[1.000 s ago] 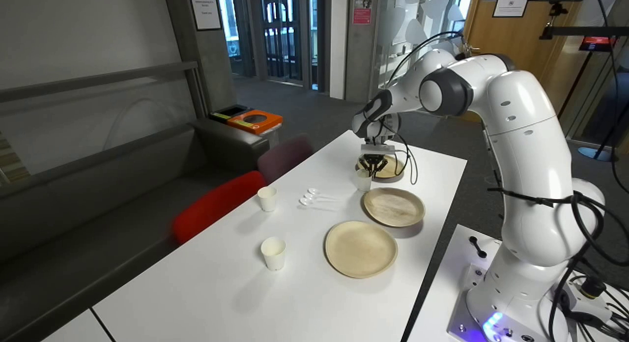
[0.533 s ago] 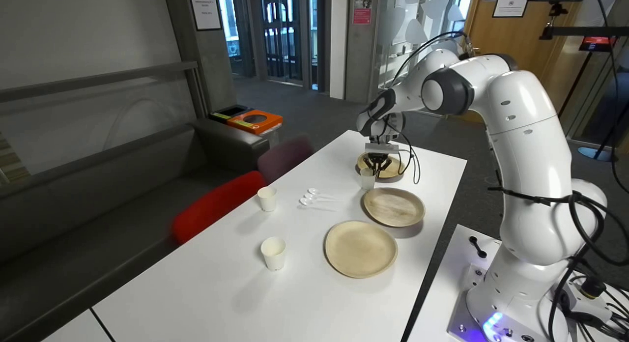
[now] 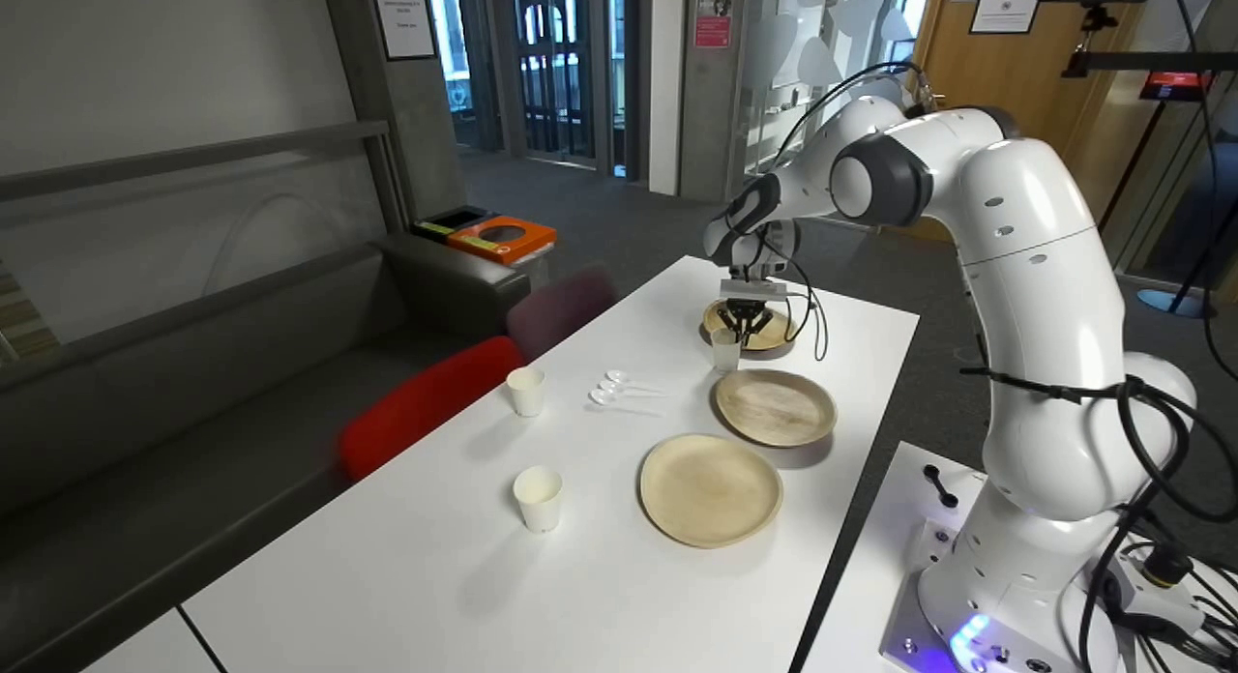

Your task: Move the right cup to the right

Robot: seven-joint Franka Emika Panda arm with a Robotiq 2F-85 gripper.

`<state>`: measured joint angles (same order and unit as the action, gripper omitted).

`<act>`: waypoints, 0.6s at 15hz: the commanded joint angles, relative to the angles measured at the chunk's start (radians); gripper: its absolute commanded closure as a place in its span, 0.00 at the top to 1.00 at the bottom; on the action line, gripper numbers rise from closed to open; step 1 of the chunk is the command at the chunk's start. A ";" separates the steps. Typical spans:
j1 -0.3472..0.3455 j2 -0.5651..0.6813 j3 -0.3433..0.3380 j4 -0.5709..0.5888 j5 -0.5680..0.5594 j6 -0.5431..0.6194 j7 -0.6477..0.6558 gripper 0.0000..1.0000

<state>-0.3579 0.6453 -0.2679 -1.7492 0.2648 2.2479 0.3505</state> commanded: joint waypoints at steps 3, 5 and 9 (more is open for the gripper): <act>-0.027 0.025 0.005 0.033 0.022 0.003 -0.018 0.21; -0.032 0.032 0.005 0.038 0.023 0.001 -0.018 0.38; -0.036 0.051 0.006 0.046 0.021 0.001 -0.016 0.66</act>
<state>-0.3797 0.6849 -0.2680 -1.7240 0.2654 2.2479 0.3505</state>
